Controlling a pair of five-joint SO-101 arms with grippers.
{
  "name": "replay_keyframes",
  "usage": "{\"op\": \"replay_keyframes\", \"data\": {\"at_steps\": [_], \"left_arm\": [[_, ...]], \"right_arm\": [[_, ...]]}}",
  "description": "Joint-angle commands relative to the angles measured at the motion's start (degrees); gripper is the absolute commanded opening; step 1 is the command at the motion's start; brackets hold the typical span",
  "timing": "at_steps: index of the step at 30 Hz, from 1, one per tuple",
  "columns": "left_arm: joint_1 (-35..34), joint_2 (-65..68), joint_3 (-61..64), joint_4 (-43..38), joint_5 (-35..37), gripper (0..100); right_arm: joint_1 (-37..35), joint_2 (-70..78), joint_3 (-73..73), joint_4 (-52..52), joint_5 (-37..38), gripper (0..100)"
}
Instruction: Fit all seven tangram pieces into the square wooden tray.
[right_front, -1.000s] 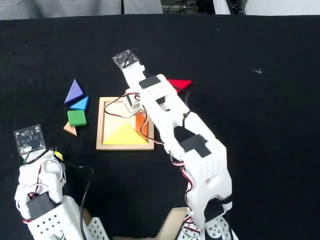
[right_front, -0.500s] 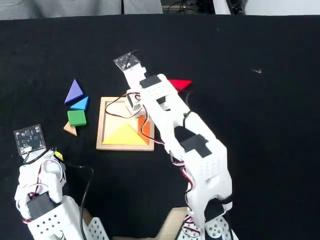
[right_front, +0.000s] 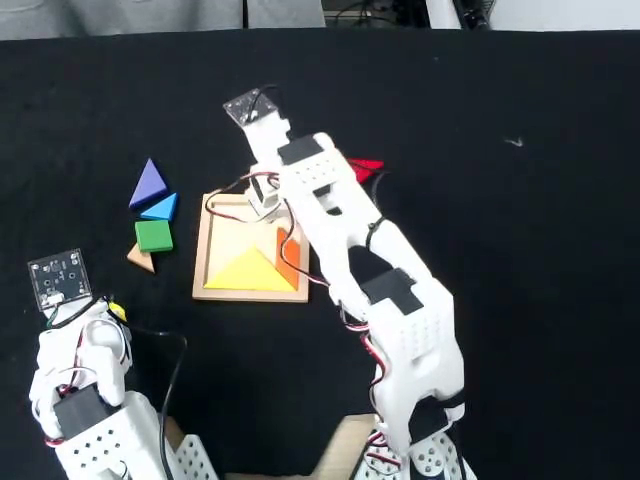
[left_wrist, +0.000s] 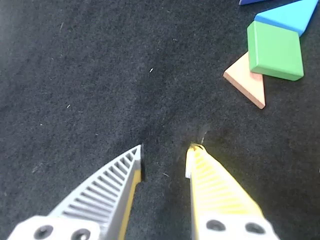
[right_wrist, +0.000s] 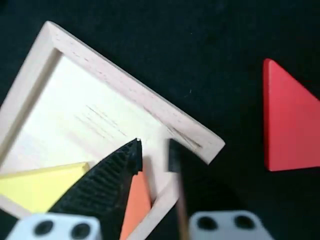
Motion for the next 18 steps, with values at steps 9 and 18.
{"op": "replay_keyframes", "data": {"at_steps": [9, 18], "left_arm": [[0.57, -0.35, 0.4, -1.14, -0.62, 16], [0.57, -0.44, 0.4, -1.14, -0.62, 16]], "right_arm": [[10.2, -0.48, -19.74, 17.32, 27.16, 18.5], [16.26, 4.97, -14.29, 12.04, 44.31, 22.8]]}}
